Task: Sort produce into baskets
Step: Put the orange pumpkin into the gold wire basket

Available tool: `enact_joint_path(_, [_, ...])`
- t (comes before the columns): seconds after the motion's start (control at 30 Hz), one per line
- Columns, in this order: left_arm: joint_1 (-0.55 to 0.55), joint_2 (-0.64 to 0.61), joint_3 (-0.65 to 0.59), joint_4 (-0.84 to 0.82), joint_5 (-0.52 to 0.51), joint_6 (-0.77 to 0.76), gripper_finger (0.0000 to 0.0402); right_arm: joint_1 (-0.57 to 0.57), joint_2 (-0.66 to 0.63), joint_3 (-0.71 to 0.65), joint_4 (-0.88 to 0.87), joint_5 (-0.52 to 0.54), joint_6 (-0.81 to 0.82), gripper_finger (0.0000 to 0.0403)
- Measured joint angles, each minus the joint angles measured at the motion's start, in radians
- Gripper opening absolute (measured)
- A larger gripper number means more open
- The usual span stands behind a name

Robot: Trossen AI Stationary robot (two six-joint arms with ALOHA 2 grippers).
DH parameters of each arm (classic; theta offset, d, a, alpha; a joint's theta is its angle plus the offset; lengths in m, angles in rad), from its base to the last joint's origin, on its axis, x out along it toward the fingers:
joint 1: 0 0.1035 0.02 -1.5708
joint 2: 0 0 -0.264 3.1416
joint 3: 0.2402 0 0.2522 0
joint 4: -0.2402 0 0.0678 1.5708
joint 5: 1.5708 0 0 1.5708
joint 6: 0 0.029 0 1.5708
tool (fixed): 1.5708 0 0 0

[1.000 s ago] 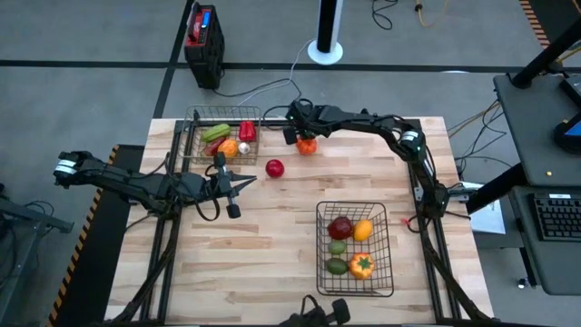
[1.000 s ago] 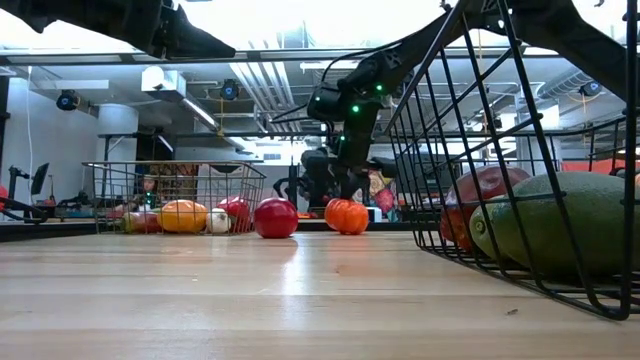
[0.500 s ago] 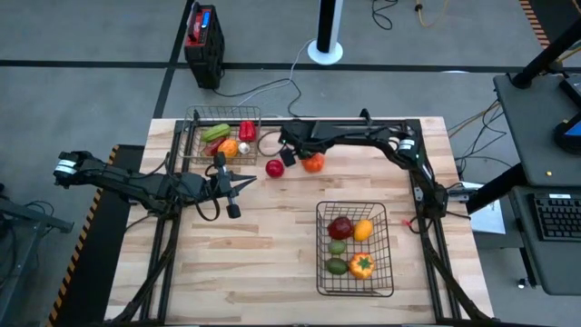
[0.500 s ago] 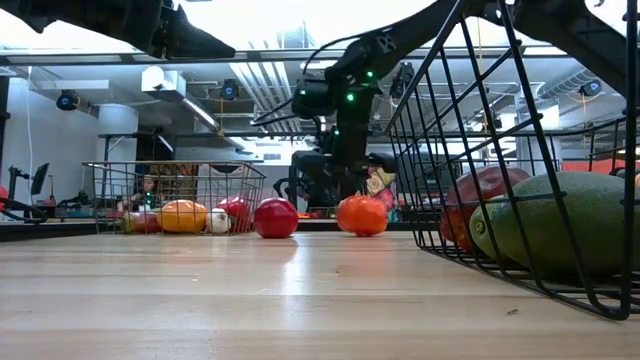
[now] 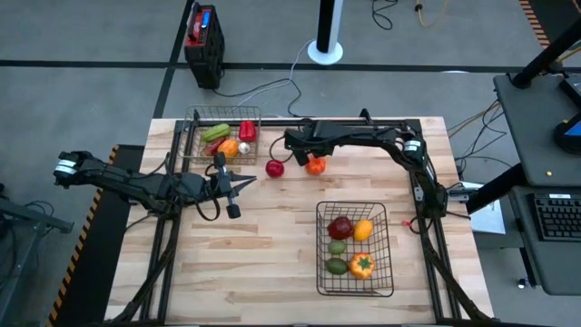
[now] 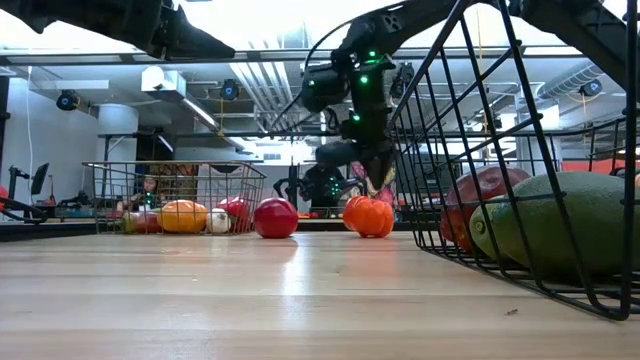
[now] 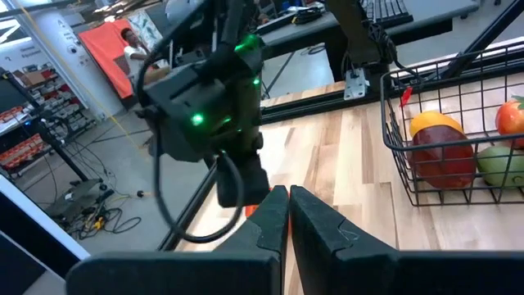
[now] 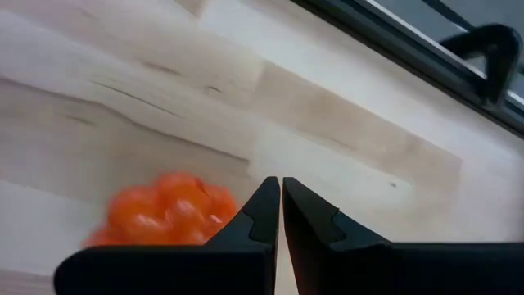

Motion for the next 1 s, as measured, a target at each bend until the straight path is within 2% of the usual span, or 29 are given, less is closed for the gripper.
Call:
enact_joint_path(0.17, [0.000, 0.000, -0.005, -0.001, 0.000, -0.004, 0.0000, 0.000, 0.003, -0.039, 0.018, 0.001, 0.010, 0.0012])
enact_joint_path(0.47, [0.000, 0.000, -0.005, 0.000, 0.000, -0.004, 0.0000, 0.036, 0.006, -0.068, 0.080, -0.071, 0.008, 0.0012])
enact_joint_path(0.8, [0.000, 0.000, -0.005, 0.000, 0.000, -0.004, 0.0000, 0.148, 0.006, -0.068, 0.223, -0.154, 0.013, 0.0012])
enact_joint_path(1.0, [0.000, 0.001, -0.005, 0.000, 0.000, -0.004, 0.0000, 0.244, 0.006, -0.068, 0.302, -0.160, 0.028, 0.0012])
